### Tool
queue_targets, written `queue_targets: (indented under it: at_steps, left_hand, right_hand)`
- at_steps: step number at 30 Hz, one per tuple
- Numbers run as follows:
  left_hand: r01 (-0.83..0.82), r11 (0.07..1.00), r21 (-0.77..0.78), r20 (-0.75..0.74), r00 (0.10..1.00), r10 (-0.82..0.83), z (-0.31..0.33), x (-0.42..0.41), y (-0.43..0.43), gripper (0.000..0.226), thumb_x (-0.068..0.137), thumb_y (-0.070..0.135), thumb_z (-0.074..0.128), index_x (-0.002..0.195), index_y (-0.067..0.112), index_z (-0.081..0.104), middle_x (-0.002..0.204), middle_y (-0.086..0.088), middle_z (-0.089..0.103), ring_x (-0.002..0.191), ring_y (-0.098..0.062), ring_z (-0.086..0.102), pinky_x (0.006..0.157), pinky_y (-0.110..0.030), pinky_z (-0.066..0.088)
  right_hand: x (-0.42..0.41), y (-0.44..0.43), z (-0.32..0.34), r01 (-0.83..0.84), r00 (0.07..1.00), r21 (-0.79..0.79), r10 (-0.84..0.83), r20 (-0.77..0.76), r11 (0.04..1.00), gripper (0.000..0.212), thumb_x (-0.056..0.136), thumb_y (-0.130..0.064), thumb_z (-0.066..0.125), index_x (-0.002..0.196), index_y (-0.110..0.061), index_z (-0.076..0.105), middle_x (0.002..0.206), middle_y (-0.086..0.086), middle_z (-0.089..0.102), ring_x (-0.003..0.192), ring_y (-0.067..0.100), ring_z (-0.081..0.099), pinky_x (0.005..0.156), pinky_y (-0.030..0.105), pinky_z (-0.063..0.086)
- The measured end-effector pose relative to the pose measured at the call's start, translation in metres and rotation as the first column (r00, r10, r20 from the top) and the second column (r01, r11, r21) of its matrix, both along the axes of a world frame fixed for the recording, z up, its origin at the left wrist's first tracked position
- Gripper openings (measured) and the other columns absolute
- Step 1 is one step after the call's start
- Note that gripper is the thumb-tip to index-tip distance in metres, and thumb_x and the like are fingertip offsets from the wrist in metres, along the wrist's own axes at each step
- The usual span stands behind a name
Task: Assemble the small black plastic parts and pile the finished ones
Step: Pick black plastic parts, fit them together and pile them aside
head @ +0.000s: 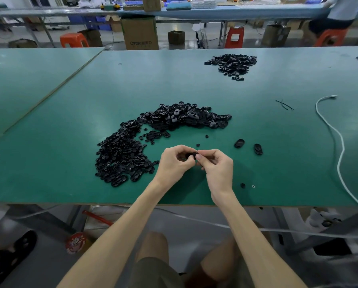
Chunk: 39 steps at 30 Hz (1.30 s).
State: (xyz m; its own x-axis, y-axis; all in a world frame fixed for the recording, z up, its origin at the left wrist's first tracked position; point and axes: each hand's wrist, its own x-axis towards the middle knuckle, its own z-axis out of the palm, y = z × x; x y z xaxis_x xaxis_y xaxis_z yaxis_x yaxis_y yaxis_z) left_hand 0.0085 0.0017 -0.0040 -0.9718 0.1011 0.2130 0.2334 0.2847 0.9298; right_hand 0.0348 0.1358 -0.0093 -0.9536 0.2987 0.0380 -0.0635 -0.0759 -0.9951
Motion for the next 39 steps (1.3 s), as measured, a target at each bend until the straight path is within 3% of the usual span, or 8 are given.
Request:
queue_targets:
  at_steps: [15, 18, 22, 24, 25, 29, 34, 39]
  left_hand:
    - [-0.047, 0.999, 0.022, -0.031, 0.998, 0.048, 0.008, -0.007, 0.002, 0.02, 0.091, 0.002, 0.07, 0.098, 0.018, 0.08, 0.093, 0.005, 0.079, 0.089, -0.017, 0.074, 0.086, -0.033, 0.059]
    - [0.0, 0.999, -0.054, -0.083, 0.997, -0.005, 0.025, -0.016, 0.02, 0.018, 0.09, 0.005, 0.072, 0.099, 0.018, 0.08, 0.094, 0.006, 0.079, 0.088, -0.014, 0.074, 0.084, -0.03, 0.059]
    - [0.075, 0.987, -0.145, -0.129, 0.987, -0.094, 0.048, -0.024, 0.061, 0.016, 0.088, 0.007, 0.076, 0.099, 0.016, 0.082, 0.085, 0.009, 0.077, 0.081, -0.004, 0.07, 0.076, -0.011, 0.049]
    - [0.149, 0.974, -0.171, -0.042, 0.986, -0.158, 0.054, -0.026, 0.082, 0.013, 0.086, 0.006, 0.077, 0.098, 0.011, 0.081, 0.072, 0.012, 0.073, 0.072, -0.005, 0.07, 0.073, -0.009, 0.049]
    - [0.184, 0.961, -0.205, 0.004, 0.982, -0.187, 0.055, -0.026, 0.092, 0.013, 0.087, 0.005, 0.076, 0.099, 0.009, 0.08, 0.067, 0.013, 0.07, 0.07, -0.008, 0.072, 0.072, -0.01, 0.049]
    - [0.28, 0.907, -0.314, 0.08, 0.96, -0.268, 0.057, -0.027, 0.117, 0.02, 0.09, -0.001, 0.067, 0.107, 0.004, 0.078, 0.076, 0.001, 0.075, 0.076, -0.019, 0.077, 0.082, -0.02, 0.055]
    - [0.348, 0.858, -0.378, 0.151, 0.937, -0.314, 0.053, -0.034, 0.131, 0.035, 0.095, -0.009, 0.053, 0.124, 0.0, 0.071, 0.117, -0.015, 0.075, 0.108, -0.022, 0.072, 0.098, -0.033, 0.056]
    - [0.328, 0.877, -0.352, 0.108, 0.945, -0.31, 0.047, -0.035, 0.128, 0.04, 0.096, -0.01, 0.05, 0.131, 0.0, 0.066, 0.126, -0.016, 0.071, 0.117, -0.023, 0.068, 0.108, -0.032, 0.049]
  right_hand:
    - [0.0, -0.001, -0.001, 0.051, 0.999, 0.098, -0.05, -0.003, 0.994, 0.012, 0.101, -0.007, 0.063, 0.104, -0.016, 0.07, 0.094, 0.0, 0.075, 0.079, 0.007, 0.073, 0.072, 0.023, 0.058]
    - [0.002, -0.002, 0.001, -0.002, 1.0, 0.192, -0.002, 0.024, 0.981, 0.014, 0.101, -0.005, 0.06, 0.104, -0.012, 0.071, 0.092, 0.001, 0.076, 0.079, 0.011, 0.07, 0.078, 0.031, 0.058]
    - [-0.002, -0.006, 0.005, -0.107, 0.992, 0.389, 0.074, 0.097, 0.915, 0.019, 0.097, 0.005, 0.051, 0.08, -0.004, 0.056, 0.075, 0.01, 0.06, 0.065, 0.014, 0.044, 0.055, 0.017, 0.036]
    - [-0.002, -0.007, 0.001, -0.178, 0.977, 0.498, 0.091, 0.193, 0.849, 0.027, 0.099, 0.006, 0.05, 0.079, -0.013, 0.05, 0.075, 0.002, 0.051, 0.067, 0.011, 0.041, 0.059, 0.02, 0.035]
    - [-0.001, -0.006, -0.001, -0.161, 0.98, 0.478, 0.082, 0.182, 0.863, 0.025, 0.099, 0.007, 0.052, 0.086, -0.015, 0.055, 0.078, -0.004, 0.051, 0.07, 0.008, 0.045, 0.064, 0.019, 0.038]
    - [0.008, 0.004, -0.002, -0.142, 0.989, -0.113, 0.147, 0.03, 0.983, 0.027, 0.109, -0.002, 0.035, 0.114, 0.001, 0.062, 0.084, 0.005, 0.062, 0.074, 0.012, 0.062, 0.068, 0.026, 0.052]
    - [0.005, 0.009, -0.006, -0.12, 0.992, -0.217, 0.126, 0.012, 0.969, 0.031, 0.11, -0.003, 0.031, 0.109, -0.003, 0.062, 0.074, 0.003, 0.072, 0.066, 0.01, 0.07, 0.058, 0.022, 0.056]
    - [0.005, 0.007, -0.002, -0.119, 0.989, -0.447, 0.147, 0.027, 0.887, 0.029, 0.109, 0.001, 0.033, 0.112, 0.0, 0.062, 0.077, 0.005, 0.07, 0.069, 0.013, 0.068, 0.06, 0.024, 0.056]
